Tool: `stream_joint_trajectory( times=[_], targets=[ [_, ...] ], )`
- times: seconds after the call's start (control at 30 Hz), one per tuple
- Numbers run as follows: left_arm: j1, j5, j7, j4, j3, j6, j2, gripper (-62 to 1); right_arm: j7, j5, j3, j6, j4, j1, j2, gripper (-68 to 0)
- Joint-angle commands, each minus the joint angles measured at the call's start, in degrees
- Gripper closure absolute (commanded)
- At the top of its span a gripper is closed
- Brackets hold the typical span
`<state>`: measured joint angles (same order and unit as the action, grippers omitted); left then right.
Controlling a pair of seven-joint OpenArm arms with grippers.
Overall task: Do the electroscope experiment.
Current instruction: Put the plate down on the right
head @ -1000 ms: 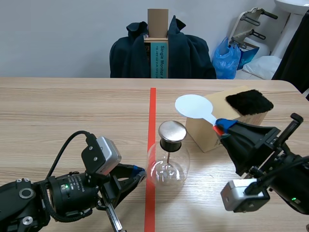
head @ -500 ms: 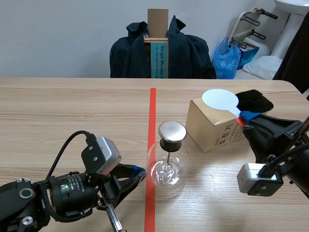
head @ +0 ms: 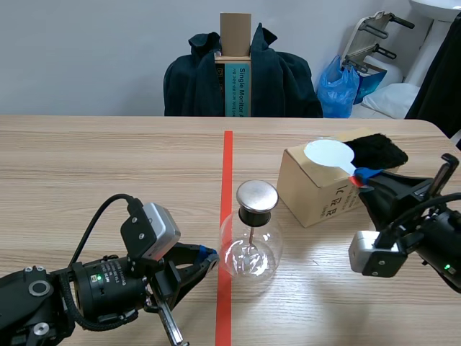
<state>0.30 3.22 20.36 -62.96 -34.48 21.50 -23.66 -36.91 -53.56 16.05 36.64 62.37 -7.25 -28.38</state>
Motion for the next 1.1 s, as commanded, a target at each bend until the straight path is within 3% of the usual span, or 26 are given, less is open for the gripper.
stream_joint_trajectory(
  times=[0.0,0.2,0.33,0.43,0.6,0.7,0.8,1.07],
  targets=[
    [-0.2,0.4,0.6,-0.7,0.4,0.1,0.0,-2.7,0.6,0.9,0.7,0.6,0.0,1.9,-0.6,-0.8],
    [1.0,0.4,0.7,-1.5,0.8,-0.3,-1.0,-2.7,1.0,1.1,3.4,0.6,-3.7,5.0,-0.5,-0.8],
    [5.5,0.6,0.6,-7.1,3.2,-1.4,-4.0,-4.4,1.1,1.1,4.1,-0.2,-4.9,5.8,-0.5,-0.8],
    [11.0,0.6,0.7,-13.4,5.9,-1.5,-7.5,-17.0,1.2,1.1,4.2,-0.2,-5.3,5.8,-0.5,-0.8],
    [22.0,1.9,0.7,-24.9,11.0,-3.0,-14.0,-50.6,1.3,1.4,4.2,-0.2,-5.6,5.8,-0.5,-1.3],
    [27.7,4.2,0.8,-30.5,14.4,-4.3,-16.7,-62.0,1.9,1.7,4.2,-0.2,-5.6,5.6,-0.5,-10.8],
    [32.7,6.8,0.8,-35.4,18.1,-4.3,-18.6,-62.3,2.5,1.7,4.2,-0.2,-5.6,5.6,-0.5,-25.8],
    [36.2,11.2,-0.9,-41.0,23.3,-5.9,-18.9,-62.3,3.4,2.9,4.2,-0.1,-5.6,5.6,-0.5,-52.7]
  ],
)
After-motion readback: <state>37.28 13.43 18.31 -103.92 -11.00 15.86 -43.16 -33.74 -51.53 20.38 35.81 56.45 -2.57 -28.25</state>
